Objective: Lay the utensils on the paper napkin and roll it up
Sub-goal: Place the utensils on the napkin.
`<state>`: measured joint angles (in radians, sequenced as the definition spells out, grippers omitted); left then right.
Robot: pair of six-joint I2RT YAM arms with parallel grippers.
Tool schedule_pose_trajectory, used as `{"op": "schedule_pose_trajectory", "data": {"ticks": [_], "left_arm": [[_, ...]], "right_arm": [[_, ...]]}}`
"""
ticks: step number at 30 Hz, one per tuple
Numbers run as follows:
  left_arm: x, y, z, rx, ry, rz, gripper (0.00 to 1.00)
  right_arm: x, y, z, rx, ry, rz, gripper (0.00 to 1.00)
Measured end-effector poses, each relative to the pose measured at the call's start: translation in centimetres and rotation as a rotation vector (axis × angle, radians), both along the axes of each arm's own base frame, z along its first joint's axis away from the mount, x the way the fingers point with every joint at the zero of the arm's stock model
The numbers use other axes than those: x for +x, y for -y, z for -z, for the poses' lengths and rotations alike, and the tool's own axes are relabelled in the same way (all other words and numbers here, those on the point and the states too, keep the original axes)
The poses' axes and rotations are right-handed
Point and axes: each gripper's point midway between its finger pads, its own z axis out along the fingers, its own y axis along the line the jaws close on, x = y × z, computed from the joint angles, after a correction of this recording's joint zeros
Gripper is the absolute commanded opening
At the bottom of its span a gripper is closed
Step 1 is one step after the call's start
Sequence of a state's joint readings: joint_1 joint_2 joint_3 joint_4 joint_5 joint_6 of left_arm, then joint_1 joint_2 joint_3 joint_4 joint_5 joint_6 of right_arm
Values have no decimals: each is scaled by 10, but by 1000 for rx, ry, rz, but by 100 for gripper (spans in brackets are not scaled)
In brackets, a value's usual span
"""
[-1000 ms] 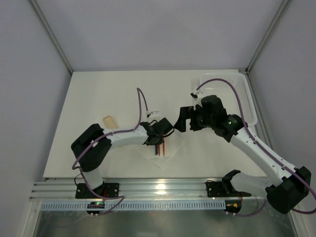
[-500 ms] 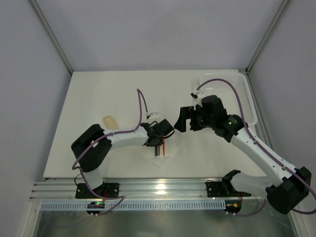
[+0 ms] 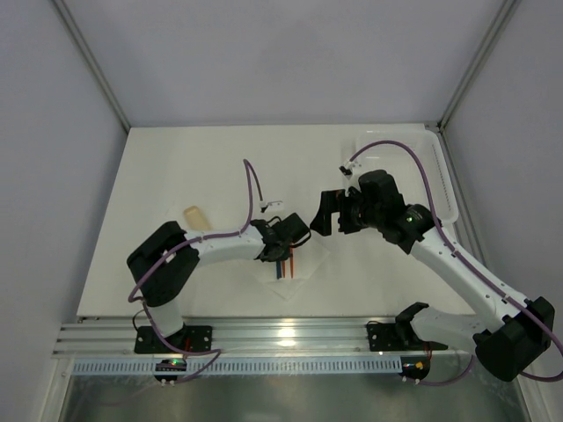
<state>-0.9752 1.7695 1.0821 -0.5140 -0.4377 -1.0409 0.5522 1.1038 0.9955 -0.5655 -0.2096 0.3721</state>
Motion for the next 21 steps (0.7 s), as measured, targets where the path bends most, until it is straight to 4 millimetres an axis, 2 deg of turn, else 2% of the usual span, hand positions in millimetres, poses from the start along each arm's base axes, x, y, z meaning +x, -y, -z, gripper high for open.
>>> {"op": "schedule_pose_trajectory", "data": {"ticks": [8, 15, 21], "left_arm": [[0, 0, 0, 1, 0, 0, 15], [0, -1, 0, 6, 3, -2, 30], [1, -2, 0, 7, 4, -2, 33]], "right_arm": [[0, 0, 0, 0, -1, -1, 99], [0, 0, 0, 1, -2, -2, 99], [0, 0, 0, 1, -2, -2, 99]]}}
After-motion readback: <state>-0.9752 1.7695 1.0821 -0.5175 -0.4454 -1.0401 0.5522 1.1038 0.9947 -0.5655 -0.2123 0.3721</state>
